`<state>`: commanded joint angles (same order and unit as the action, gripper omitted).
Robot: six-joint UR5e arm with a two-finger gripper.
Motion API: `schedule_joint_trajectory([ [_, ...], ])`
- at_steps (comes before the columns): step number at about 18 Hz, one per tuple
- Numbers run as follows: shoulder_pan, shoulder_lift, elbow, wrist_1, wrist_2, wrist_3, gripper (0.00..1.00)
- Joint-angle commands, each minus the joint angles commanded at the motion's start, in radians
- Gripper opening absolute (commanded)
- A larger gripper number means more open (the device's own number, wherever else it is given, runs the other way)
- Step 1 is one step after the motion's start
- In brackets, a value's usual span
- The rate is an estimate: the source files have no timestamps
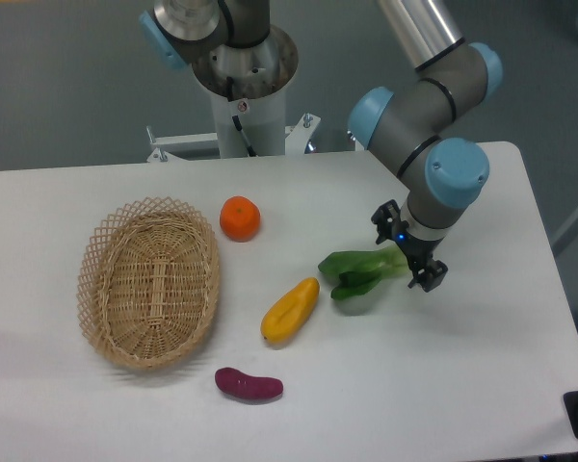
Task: Pick up the green vegetable from the table
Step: 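Move the gripper over the green bok choy and lower it, then close the gripper on the bok choy leaves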
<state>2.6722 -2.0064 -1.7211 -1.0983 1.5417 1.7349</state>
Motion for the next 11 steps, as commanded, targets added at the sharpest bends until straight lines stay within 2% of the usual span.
schedule_joint_trajectory([
  [5, -0.002, -0.003, -0.028, 0.014, 0.000, -0.014, 1.00],
  [9, -0.002, -0.003, -0.092, 0.121, 0.000, -0.012, 1.00],
  [11, -0.002, -0.003, -0.112, 0.156, 0.000, -0.006, 0.98],
])
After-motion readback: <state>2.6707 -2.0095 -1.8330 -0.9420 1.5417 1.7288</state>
